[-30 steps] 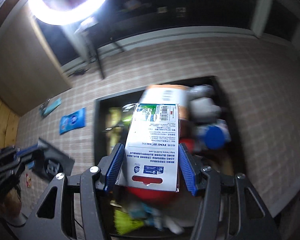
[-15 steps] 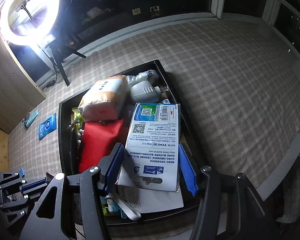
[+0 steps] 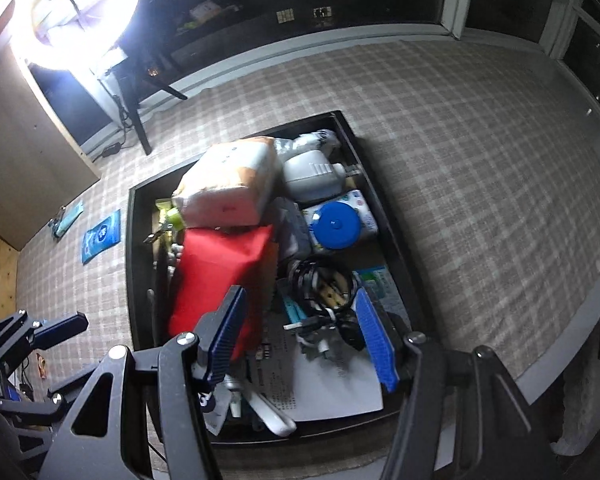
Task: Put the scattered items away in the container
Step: 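Open both tools, dropping the sachet and card into the tray, then move both open tools back from the tray toward the remaining items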
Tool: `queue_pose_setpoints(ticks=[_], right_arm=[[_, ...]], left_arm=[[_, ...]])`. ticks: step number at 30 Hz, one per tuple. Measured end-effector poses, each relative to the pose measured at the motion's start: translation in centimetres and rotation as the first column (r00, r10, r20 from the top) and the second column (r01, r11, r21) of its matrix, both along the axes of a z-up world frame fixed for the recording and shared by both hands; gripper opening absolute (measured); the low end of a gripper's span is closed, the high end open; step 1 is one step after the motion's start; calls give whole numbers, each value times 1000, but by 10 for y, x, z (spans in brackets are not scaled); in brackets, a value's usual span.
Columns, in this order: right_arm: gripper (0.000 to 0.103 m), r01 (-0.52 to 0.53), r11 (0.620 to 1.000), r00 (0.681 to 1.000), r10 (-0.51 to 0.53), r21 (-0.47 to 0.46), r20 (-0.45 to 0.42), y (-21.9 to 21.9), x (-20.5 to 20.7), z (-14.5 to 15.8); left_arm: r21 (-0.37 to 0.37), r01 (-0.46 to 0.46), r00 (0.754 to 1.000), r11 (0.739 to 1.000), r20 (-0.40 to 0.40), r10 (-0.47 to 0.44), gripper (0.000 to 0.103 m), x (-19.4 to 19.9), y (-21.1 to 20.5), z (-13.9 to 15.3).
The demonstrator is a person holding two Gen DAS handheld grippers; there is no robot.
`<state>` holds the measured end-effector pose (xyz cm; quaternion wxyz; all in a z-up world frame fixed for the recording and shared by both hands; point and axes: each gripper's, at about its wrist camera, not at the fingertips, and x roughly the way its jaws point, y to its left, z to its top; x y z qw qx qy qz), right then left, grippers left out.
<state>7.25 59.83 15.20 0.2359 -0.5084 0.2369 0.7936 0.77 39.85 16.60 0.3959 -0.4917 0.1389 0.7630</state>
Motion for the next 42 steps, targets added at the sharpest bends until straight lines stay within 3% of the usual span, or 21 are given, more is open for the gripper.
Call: queue_pose_setpoints(ticks=[7, 11, 18, 24, 30, 38, 42], right_arm=[[56, -65, 997, 998, 65, 29, -25, -31, -18, 10], [57, -123, 992, 992, 123, 14, -41, -56, -33, 11], [57, -236, 972, 970, 236, 4, -58, -105, -56, 3], [57, -319, 948, 946, 319, 14, -56, -148, -73, -7], [58, -387, 922, 919, 387, 6, -74, -195, -88, -14], [63, -425, 904, 899, 427, 50, -92, -251, -89, -23], [63, -401, 910, 911, 409, 107, -60, -273, -85, -39]], left_arm=[[3, -89, 996, 996, -25, 89, 46, -6, -33, 6], [0, -157, 987, 988, -13, 157, 54, -10, -57, 1], [-34, -304, 952, 952, 7, 305, 61, -13, -120, -21], [-72, -479, 877, 875, 12, 481, 63, -11, -188, -38], [-73, -597, 802, 799, -43, 596, 76, 3, -246, -35], [-143, -740, 670, 658, -56, 741, 76, 23, -321, -63], [-190, -754, 646, 629, -42, 762, 76, 32, -344, -86]])
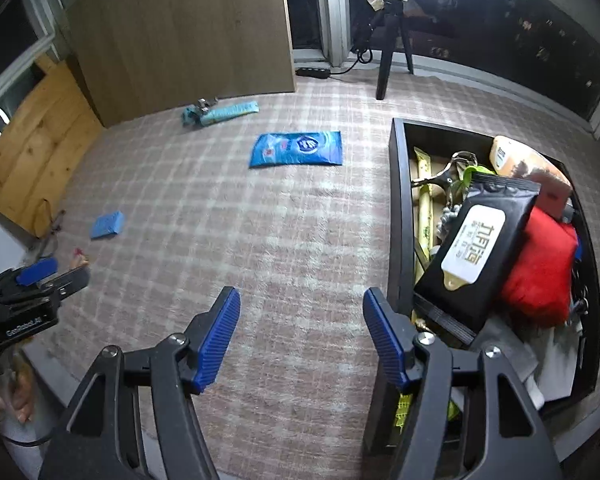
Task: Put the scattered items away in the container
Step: 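Move both open tools back from the tray toward the remaining items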
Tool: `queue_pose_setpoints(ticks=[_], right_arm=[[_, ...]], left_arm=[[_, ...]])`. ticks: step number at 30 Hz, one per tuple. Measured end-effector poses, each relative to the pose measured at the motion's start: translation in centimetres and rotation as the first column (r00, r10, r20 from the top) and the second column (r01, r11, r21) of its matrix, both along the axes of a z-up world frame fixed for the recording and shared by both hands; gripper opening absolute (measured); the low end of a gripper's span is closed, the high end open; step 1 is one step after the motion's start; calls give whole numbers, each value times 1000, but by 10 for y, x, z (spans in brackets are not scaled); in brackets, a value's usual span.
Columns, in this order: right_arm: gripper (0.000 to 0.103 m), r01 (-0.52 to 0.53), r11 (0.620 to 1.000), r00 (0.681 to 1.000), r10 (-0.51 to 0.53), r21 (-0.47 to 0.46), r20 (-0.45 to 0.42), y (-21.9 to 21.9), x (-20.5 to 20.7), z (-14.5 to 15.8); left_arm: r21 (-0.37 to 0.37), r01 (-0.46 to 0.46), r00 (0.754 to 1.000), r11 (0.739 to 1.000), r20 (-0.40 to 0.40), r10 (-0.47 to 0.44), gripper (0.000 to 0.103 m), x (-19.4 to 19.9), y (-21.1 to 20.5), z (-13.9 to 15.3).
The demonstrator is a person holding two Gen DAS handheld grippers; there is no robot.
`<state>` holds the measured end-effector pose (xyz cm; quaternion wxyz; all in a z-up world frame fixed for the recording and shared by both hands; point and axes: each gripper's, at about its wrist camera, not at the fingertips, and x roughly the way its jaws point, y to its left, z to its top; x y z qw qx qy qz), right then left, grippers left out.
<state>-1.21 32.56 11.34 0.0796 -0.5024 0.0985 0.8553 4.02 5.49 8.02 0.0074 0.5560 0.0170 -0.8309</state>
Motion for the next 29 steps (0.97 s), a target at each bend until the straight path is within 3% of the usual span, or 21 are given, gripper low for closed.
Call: queue_pose_setpoints(ticks=[6, 12, 29], right_arm=[[63, 43, 998, 999, -42, -45, 27, -20, 8, -24], [63, 44, 999, 998, -44, 0, 42, -44, 10, -35], [64, 84, 996, 996, -83, -17, 31, -74, 8, -41]], left_arm=[[12, 13, 1000, 1000, 12, -13, 76, 11, -17, -7], [28, 33, 999, 999, 5, -33, 76, 19, -30, -6], [64, 62, 998, 996, -20, -61, 77, 25, -43, -7]])
